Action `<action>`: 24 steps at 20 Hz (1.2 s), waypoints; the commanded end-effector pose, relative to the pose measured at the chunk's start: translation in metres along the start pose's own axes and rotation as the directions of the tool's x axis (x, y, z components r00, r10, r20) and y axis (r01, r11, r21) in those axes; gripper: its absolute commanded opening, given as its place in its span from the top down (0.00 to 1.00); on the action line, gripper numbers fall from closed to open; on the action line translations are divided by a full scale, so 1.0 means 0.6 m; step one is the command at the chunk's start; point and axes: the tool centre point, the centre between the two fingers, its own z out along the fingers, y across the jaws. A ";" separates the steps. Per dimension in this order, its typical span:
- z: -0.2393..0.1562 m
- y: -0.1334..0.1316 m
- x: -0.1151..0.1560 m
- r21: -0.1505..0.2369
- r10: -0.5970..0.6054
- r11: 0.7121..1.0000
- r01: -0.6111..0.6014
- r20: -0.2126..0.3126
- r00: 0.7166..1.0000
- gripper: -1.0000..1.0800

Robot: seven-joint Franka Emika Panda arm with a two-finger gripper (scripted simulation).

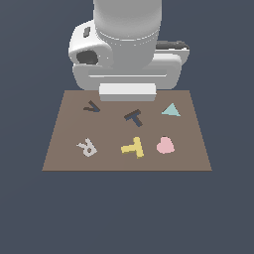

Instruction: Insert a designated object into the corresponding slot on a board.

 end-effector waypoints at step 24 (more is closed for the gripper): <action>0.129 -0.011 0.127 -0.004 -0.134 0.991 0.134 -0.034 0.990 0.04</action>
